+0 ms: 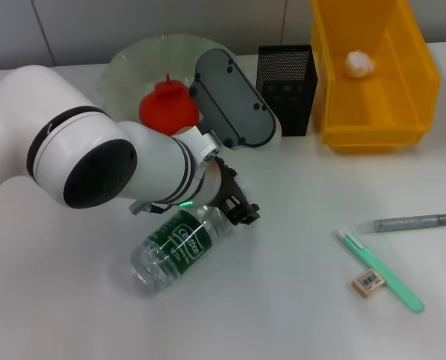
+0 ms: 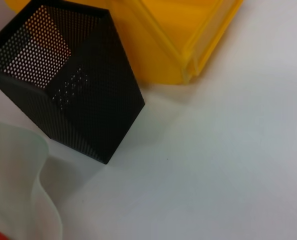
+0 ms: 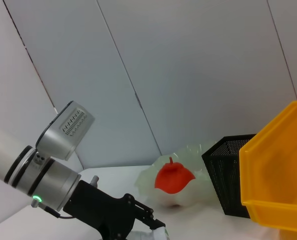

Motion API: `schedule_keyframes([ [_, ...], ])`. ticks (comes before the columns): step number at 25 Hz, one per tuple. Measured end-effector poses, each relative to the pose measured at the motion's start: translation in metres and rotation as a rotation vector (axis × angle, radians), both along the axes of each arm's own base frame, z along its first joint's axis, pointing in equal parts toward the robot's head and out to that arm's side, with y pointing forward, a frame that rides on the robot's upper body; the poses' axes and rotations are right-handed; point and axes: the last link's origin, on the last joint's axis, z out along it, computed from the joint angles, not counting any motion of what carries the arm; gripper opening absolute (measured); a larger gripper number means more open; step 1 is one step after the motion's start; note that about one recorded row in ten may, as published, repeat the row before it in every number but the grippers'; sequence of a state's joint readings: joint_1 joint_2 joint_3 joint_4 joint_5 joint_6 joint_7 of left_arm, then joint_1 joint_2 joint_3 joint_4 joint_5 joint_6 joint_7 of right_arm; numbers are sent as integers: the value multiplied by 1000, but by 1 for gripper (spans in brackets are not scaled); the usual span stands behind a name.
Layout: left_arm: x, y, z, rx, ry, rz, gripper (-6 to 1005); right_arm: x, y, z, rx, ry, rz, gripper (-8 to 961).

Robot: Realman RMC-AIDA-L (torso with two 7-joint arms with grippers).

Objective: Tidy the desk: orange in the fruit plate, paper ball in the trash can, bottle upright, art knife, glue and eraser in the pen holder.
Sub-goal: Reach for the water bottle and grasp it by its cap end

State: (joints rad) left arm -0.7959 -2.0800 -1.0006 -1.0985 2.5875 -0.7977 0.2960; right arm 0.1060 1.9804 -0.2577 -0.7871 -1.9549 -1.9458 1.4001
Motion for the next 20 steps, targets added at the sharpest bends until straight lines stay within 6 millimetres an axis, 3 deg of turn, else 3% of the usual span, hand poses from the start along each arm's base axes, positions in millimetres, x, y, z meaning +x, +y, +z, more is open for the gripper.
schedule_keyframes([
  [20,-6,0,-4,-2,-1,0,642,0,-1,0,3,12,-4,442],
])
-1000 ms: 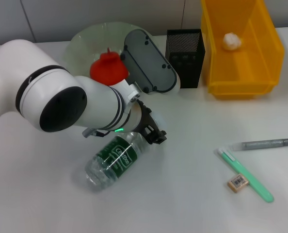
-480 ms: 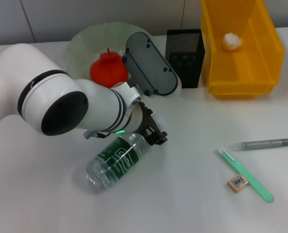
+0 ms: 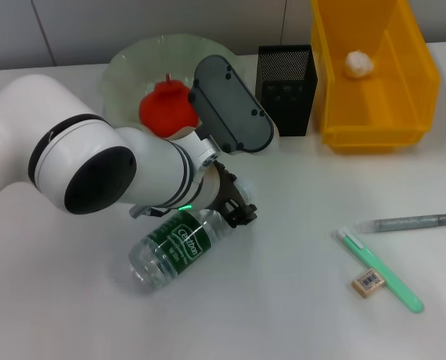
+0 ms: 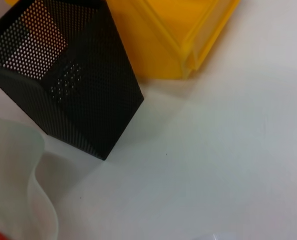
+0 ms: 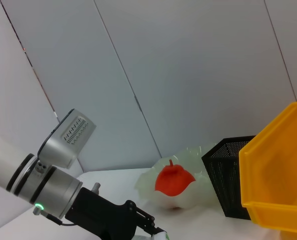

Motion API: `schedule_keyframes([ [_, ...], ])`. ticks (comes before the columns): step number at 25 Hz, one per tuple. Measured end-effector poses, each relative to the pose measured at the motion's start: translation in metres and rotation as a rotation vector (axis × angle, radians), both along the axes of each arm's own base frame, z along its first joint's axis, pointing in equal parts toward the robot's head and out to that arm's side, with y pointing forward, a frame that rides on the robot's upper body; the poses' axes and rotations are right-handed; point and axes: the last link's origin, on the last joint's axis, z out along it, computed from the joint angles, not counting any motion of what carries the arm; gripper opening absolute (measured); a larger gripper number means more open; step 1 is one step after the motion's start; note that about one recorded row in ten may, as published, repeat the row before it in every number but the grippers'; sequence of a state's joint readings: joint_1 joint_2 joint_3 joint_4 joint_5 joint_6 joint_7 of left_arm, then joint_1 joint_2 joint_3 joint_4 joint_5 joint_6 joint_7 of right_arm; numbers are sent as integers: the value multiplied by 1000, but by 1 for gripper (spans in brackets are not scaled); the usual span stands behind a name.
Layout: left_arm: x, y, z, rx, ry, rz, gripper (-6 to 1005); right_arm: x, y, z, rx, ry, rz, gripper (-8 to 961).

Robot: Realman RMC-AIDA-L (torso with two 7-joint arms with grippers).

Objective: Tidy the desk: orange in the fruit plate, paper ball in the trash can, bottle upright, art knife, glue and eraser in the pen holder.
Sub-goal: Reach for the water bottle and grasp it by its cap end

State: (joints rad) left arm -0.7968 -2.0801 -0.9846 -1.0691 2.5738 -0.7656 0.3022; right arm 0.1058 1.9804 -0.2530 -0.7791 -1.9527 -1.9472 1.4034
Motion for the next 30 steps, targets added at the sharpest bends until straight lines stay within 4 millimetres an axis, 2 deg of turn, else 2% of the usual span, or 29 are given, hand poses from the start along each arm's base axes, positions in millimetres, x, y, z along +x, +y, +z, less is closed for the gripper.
schedule_keyframes([
  [2,0,0,0,0,0,0,638,0,0,0,0,0,0,442],
  [5,0,1,0,2,-3,-1,563,0,0,0,0,0,1,441],
  [17,-3,2,0,6,1,2,560,-2,3,0,2,3,7,441],
  [26,-2,2,0,7,0,2,448,-2,4,0,3,4,11,440],
  [30,-2,2,0,7,-2,3,448,-3,5,0,3,4,13,440],
])
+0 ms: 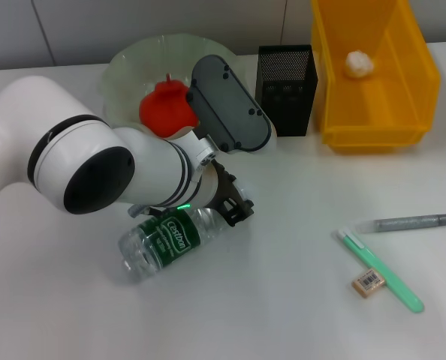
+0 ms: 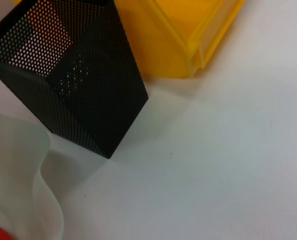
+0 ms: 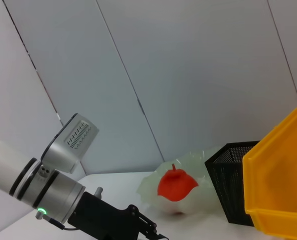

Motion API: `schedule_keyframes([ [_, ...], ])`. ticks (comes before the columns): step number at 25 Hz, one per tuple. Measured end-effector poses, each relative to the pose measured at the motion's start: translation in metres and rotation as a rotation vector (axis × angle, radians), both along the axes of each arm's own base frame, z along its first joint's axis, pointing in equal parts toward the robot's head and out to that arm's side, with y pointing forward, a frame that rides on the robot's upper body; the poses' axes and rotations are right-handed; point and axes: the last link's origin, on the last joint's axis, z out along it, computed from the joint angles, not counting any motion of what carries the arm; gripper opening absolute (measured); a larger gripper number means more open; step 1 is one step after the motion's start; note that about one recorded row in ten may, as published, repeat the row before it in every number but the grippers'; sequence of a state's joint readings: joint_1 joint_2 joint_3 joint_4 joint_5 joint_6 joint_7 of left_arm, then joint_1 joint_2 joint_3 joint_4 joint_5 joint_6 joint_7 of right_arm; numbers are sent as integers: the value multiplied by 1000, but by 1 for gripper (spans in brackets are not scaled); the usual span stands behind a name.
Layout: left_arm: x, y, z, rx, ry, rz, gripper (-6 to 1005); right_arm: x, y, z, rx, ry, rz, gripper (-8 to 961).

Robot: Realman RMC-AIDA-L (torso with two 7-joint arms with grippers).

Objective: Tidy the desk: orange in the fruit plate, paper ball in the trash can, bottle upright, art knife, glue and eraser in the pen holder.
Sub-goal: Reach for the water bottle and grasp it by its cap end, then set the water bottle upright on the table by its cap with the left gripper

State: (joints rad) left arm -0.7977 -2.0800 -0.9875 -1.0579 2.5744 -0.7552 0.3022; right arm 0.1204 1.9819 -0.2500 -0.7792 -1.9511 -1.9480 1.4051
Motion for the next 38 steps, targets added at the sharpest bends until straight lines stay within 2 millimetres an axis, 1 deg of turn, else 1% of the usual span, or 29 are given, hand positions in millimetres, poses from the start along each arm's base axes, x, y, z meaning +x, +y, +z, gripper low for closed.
schedule_keyframes([
  [11,1,-2,1,-6,10,-2,449,-1,4,0,0,-2,4,439],
  [19,3,-3,8,-19,22,7,448,-3,9,1,-2,-6,15,438],
  [22,5,-3,15,-20,10,0,448,-4,13,1,-2,-7,20,438],
  [29,12,0,41,3,-54,-5,448,-4,16,1,-3,0,22,438],
  [34,13,-2,45,0,-58,-2,448,-5,19,2,-6,3,27,437],
  [38,20,-9,53,-21,-54,-18,448,-6,20,1,-9,1,33,437],
])
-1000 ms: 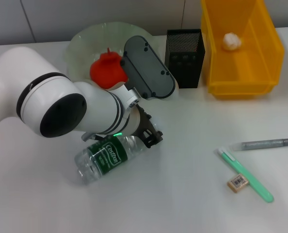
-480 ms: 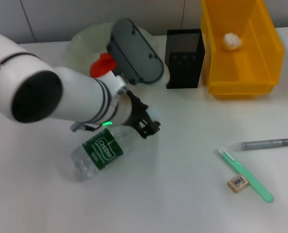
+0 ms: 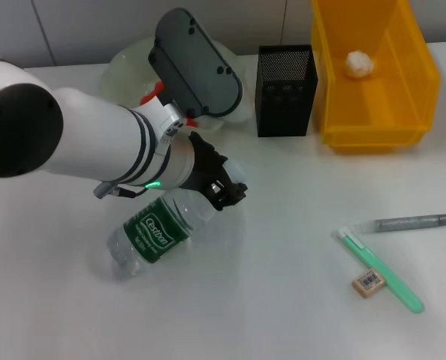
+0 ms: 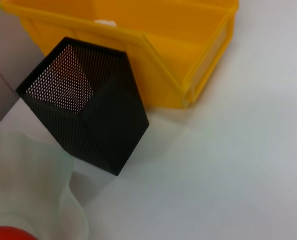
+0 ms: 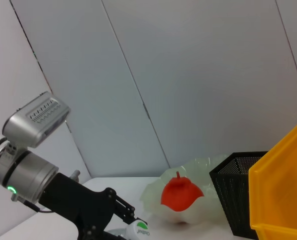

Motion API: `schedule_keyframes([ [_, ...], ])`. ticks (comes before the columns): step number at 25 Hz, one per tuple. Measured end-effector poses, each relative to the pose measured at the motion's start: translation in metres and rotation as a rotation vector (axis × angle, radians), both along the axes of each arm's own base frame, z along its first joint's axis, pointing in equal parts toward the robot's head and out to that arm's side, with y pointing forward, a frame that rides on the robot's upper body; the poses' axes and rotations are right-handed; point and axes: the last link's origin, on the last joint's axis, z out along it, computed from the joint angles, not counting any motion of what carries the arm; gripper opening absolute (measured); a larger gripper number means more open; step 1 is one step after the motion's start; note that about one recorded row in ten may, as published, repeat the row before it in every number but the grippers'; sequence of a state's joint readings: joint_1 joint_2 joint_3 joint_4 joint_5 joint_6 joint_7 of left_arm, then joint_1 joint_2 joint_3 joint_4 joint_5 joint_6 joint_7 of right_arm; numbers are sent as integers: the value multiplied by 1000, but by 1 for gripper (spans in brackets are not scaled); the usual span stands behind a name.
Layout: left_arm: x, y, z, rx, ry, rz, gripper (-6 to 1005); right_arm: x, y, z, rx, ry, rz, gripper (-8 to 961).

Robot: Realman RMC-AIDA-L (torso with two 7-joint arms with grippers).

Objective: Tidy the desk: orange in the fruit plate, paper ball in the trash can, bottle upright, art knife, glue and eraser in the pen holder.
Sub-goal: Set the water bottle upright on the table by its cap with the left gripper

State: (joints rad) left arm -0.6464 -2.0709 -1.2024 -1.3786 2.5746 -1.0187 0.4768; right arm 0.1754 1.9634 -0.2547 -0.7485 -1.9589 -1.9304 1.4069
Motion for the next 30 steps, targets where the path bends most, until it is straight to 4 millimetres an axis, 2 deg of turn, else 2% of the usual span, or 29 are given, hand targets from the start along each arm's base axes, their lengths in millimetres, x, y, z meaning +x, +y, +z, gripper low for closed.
schedule_keyframes([
  [10,7,3,26,-45,-110,7,449,-1,0,-1,-5,0,8,438],
  [17,-2,5,48,-105,-203,-1,449,-2,-2,-1,-12,6,16,438],
  [30,-12,17,78,-61,-298,-15,444,-7,2,-3,-26,13,43,438],
])
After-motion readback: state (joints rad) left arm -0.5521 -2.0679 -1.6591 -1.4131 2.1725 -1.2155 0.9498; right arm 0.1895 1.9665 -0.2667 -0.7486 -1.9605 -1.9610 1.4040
